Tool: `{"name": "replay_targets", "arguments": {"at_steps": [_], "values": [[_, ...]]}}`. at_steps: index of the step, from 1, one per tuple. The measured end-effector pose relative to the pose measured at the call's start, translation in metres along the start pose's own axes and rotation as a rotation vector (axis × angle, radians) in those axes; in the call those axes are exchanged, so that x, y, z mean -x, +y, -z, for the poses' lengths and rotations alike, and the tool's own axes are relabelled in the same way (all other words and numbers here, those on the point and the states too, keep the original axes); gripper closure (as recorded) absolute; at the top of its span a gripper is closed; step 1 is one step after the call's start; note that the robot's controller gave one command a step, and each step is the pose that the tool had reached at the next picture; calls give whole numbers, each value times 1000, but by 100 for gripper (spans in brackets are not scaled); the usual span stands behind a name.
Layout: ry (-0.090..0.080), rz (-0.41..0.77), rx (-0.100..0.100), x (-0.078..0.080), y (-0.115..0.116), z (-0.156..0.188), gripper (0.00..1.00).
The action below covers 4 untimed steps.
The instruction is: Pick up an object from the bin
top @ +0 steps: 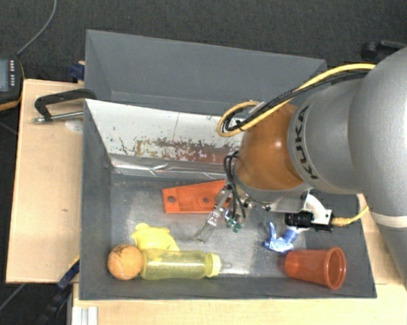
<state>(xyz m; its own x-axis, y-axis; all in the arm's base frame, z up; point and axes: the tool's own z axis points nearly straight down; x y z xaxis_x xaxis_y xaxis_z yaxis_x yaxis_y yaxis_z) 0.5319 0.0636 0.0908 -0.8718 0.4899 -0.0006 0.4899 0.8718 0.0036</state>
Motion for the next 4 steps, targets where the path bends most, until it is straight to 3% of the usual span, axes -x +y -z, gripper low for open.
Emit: {"name": "replay_targets", "arguments": {"at_steps": [1,2,3,4], "values": [[-4,51,4,13,6,-7,0],[-7,-172,5,41,4,-18,100],[-7,-172,5,41,4,-18,100],[1,-189,0,36,5,20,100]]}}
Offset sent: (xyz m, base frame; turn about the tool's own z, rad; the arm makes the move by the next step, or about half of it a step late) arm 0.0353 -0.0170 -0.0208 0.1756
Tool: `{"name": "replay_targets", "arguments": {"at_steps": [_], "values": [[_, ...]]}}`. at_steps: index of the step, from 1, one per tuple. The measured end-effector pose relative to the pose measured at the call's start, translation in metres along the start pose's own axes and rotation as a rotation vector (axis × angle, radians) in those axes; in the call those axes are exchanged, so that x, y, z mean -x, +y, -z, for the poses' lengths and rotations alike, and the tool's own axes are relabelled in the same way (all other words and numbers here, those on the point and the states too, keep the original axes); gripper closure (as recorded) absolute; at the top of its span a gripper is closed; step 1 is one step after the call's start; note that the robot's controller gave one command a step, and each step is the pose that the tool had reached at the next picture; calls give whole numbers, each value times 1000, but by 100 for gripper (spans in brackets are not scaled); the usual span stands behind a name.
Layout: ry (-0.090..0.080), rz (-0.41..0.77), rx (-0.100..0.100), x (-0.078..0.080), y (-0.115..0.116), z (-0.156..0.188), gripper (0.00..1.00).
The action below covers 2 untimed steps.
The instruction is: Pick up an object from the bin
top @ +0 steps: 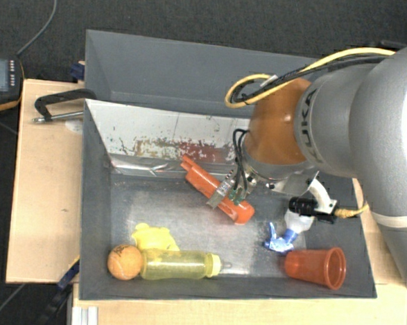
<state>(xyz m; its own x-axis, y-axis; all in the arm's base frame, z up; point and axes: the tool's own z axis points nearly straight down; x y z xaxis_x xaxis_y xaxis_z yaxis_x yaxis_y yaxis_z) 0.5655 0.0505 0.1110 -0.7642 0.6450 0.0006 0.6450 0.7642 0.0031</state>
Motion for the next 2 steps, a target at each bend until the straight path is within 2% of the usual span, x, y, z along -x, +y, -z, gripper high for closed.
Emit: {"name": "replay_targets", "arguments": {"at_steps": [1,2], "values": [[-11,8,11,5,-3,27,100],[4,20,-4,0,-9,48,100]]}}
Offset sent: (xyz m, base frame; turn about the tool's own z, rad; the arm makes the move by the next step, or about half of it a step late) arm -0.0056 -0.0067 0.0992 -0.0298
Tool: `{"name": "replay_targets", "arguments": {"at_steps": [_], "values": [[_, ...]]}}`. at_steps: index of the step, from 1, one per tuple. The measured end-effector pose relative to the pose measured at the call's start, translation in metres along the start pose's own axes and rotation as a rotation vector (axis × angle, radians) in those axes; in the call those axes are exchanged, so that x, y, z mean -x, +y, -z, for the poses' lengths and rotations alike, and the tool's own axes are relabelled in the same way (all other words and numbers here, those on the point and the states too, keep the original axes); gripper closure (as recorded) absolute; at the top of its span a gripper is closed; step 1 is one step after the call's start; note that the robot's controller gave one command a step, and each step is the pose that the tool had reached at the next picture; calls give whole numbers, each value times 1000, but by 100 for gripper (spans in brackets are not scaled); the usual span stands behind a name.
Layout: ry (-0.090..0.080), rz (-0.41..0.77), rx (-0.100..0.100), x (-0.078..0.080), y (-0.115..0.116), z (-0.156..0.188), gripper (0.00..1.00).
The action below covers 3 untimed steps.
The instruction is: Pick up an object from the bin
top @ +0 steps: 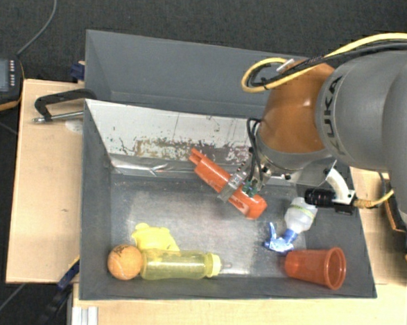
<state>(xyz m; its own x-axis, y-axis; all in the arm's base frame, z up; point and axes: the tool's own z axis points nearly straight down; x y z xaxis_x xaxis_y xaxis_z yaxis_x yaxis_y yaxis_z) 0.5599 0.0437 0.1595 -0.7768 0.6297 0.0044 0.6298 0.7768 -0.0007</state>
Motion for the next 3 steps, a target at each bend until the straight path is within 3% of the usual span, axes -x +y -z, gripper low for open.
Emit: {"name": "replay_targets", "arguments": {"at_steps": [1,2,3], "values": [[-21,56,20,9,-6,18,100],[1,68,-1,-1,-12,30,100],[-11,75,10,-3,-13,94,100]]}}
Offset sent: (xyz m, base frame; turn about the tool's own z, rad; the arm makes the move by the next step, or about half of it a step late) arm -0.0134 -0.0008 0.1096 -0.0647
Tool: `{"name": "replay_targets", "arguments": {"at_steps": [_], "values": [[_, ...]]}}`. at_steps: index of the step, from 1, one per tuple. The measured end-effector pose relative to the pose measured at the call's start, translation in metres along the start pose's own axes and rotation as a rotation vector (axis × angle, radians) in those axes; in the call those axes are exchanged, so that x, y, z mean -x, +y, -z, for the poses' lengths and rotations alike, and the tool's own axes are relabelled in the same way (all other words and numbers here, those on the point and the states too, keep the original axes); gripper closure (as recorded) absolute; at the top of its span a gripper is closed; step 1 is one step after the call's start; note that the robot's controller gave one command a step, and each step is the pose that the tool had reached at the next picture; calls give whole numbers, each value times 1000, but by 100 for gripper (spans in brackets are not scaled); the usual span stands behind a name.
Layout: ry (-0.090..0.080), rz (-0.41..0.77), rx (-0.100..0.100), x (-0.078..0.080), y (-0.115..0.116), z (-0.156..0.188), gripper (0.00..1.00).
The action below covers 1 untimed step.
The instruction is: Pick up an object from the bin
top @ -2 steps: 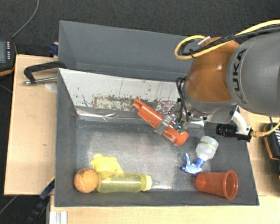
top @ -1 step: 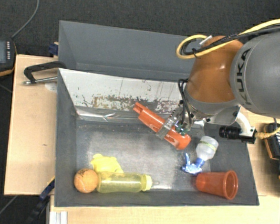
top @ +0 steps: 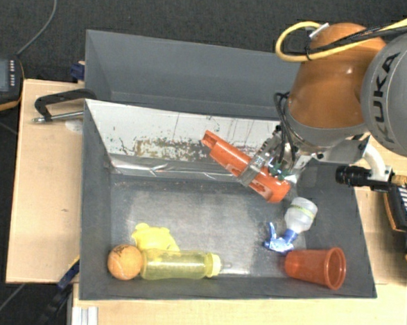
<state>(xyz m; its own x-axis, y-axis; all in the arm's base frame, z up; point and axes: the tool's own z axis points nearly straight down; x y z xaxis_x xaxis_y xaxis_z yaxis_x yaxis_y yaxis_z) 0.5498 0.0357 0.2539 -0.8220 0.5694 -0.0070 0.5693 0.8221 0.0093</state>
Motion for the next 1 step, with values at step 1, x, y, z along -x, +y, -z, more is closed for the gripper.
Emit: {"name": "replay_targets", "arguments": {"at_steps": [1], "values": [[-4,24,4,4,3,-21,100]]}}
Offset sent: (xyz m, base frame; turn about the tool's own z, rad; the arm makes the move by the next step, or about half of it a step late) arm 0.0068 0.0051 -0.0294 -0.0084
